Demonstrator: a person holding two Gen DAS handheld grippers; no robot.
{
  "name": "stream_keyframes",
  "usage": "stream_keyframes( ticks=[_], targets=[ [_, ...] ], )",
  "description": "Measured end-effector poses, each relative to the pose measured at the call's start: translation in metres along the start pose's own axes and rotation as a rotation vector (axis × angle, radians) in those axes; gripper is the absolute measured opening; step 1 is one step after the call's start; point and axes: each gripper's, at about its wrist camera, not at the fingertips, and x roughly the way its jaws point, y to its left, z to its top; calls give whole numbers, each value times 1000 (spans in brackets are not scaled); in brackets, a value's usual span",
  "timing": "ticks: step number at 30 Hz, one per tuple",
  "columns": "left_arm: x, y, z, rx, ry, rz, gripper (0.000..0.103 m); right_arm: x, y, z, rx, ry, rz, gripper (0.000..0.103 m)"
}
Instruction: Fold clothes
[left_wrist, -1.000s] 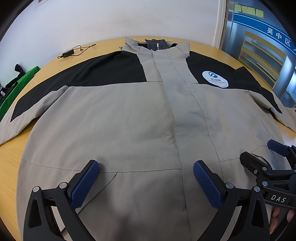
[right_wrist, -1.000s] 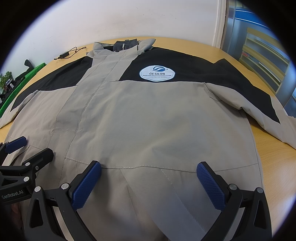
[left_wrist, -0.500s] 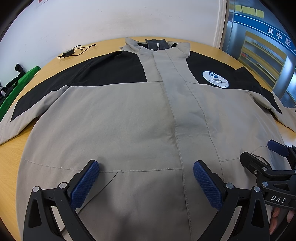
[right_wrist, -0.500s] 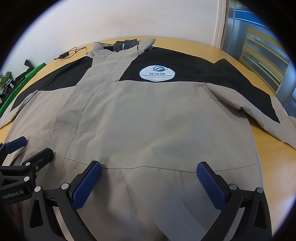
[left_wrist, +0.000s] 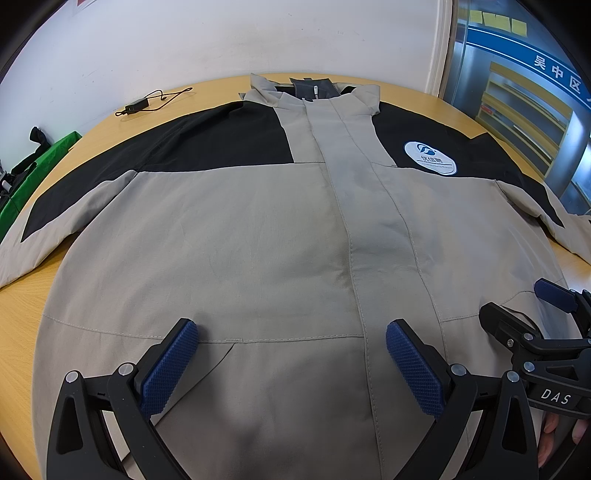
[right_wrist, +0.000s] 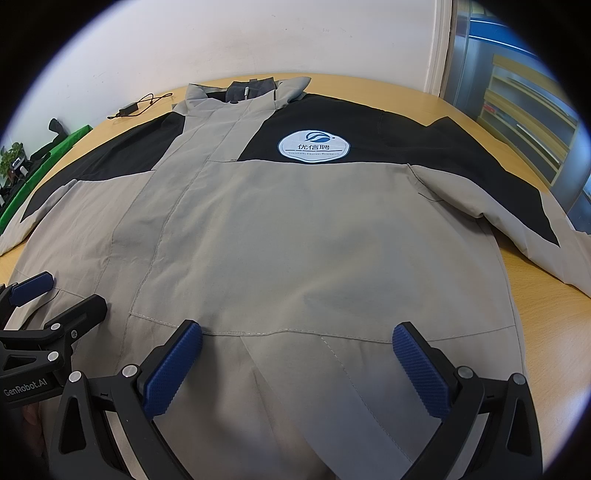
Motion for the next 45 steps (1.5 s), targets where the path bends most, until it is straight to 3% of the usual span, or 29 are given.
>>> stream_keyframes(
  ticks=[12,15,18,22,27,28,32,34,38,39,40,41,45],
  targets=[
    [0,0,1,4,0,2,103,1,-2,1,-15,0,12,103],
    [-4,7,1,10,-6,16,103,-5,-18,2,-8,0,77,103],
    [-13,29,3,-24,-29,44,103,-30,-77,4,80,-78,123,103],
    [-12,73,13,-95,7,-30,103,-57,-198,5,142,-139,3,103],
    [-7,109,17,-183,-6,-29,103,-49,-348,5,295,-95,-228,103],
    [-6,112,16,-190,-7,-32,103,-48,-375,3,359,-91,-241,103],
    [3,106,11,-149,1,6,103,-42,-469,-6,615,-102,-233,103],
    [6,96,10,-96,2,30,103,-34,-495,-8,672,-105,-253,101],
    [8,85,10,-31,-11,51,103,-32,-511,-13,724,-110,-255,89],
    [8,86,10,-32,-11,45,103,-31,-515,-14,736,-112,-255,71],
    [8,88,11,-40,-7,40,103,-31,-518,-15,748,-113,-255,44],
    [8,90,11,-48,-5,35,103,-30,-522,-16,760,-115,-255,29],
    [5,94,10,-69,-13,19,103,-28,-536,-20,809,-120,-254,13]
  ],
)
